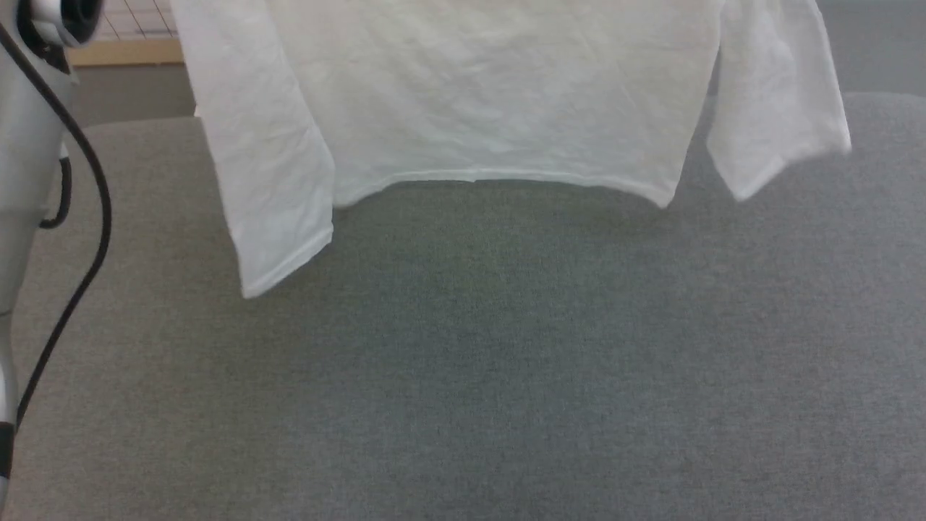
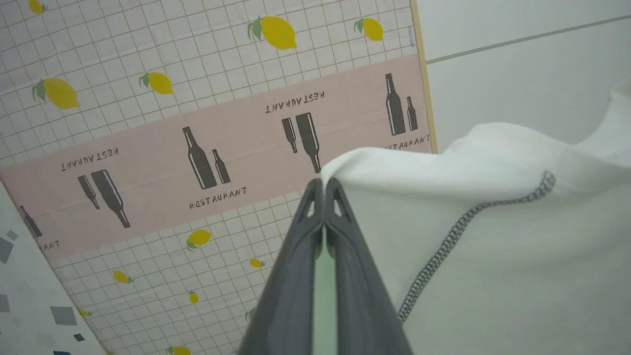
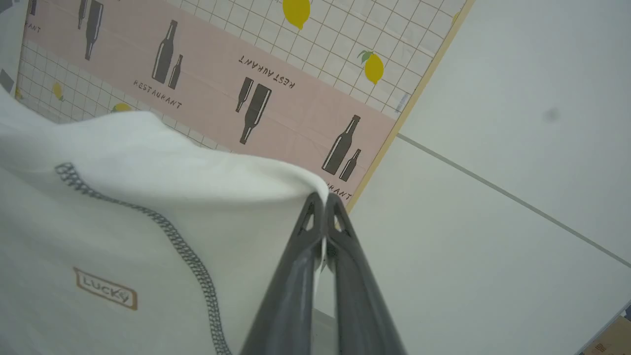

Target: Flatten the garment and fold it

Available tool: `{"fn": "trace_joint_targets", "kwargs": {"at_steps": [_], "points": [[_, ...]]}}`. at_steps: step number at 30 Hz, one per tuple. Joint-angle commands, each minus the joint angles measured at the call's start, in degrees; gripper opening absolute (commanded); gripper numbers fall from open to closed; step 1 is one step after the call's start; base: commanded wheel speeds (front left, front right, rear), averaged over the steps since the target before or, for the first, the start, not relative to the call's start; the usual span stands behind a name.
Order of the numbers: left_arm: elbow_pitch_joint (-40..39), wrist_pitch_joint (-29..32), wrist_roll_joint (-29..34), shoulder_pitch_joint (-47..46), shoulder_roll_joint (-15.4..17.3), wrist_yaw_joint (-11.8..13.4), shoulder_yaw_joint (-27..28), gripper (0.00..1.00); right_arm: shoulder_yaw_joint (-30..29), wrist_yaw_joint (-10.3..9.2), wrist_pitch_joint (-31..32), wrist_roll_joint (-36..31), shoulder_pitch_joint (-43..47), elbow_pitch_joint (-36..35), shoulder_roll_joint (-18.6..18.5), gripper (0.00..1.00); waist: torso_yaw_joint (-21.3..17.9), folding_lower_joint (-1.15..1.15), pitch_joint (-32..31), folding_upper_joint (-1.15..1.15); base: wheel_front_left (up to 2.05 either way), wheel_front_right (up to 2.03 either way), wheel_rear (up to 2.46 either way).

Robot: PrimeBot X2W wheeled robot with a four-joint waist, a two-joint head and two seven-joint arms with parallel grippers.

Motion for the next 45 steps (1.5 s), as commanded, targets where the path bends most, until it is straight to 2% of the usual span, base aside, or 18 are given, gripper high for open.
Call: {"fn": "trace_joint_targets", "kwargs": {"at_steps": [1, 10, 17, 22, 27, 33, 37, 42, 45], "points": [[-0.2, 0.0, 0.2, -1.6, 0.1, 0.6, 0.4, 0.0, 0.2, -0.11, -0.1, -0.1, -1.6, 0.7, -0.3, 0.0, -0.7, 0.0, 3.5, 0.0, 0.0, 0.0, 0.0], [-1.1, -0.6, 2.4, -10.2, -0.8, 2.5, 1.2, 0.0, -1.0, -0.11, -1.3, -2.8, -10.0, 2.8, -2.3, 0.0, -1.0, 0.0, 16.5, 0.0, 0.0, 0.0, 0.0], [2.5, -9.1, 6.8, -16.8, -3.0, 5.7, 1.7, 0.0, -1.0, -0.11, -5.6, -10.7, -15.6, 4.8, -2.9, 0.0, 0.2, 0.0, 22.3, 0.0, 0.0, 0.0, 0.0], [6.8, -14.6, 7.7, -20.4, -5.1, 5.5, 1.7, 0.0, 0.3, -0.11, -8.7, -16.1, -18.7, 7.0, -3.1, 0.0, 1.5, 0.0, 24.2, 0.0, 0.0, 0.0, 0.0], [10.0, -19.6, 8.8, -22.1, -5.3, 5.7, 1.7, 0.0, 1.7, -0.11, -11.9, -19.9, -21.0, 8.9, -4.1, 0.0, 2.2, 0.0, 26.2, 0.0, 0.0, 0.0, 0.0], [13.2, -22.1, 8.4, -20.5, -5.2, 4.0, 1.2, 0.0, 2.6, -0.11, -15.6, -21.4, -19.4, 11.4, -4.3, 0.0, 2.7, 0.0, 27.6, 0.0, 0.0, 0.0, 0.0], [14.2, -22.8, 7.0, -18.1, -5.4, 1.8, 0.9, 0.0, 3.8, -0.11, -17.5, -20.5, -17.2, 12.4, -4.2, 0.0, 2.9, 0.0, 27.3, 0.0, 0.0, 0.0, 0.0], [12.6, -22.7, 5.4, -13.7, -4.9, -1.8, -0.5, 0.0, 6.2, -0.11, -19.3, -17.4, -13.7, 11.2, -5.1, 0.0, 3.4, 0.0, 25.6, 0.0, 0.0, 0.0, 0.0], [9.4, -21.9, 4.0, -10.1, -3.9, -3.0, -0.8, 0.0, 7.4, -0.11, -19.8, -14.1, -10.9, 9.2, -6.2, 0.0, 3.5, 0.0, 24.2, 0.0, 0.0, 0.0, 0.0]]}}
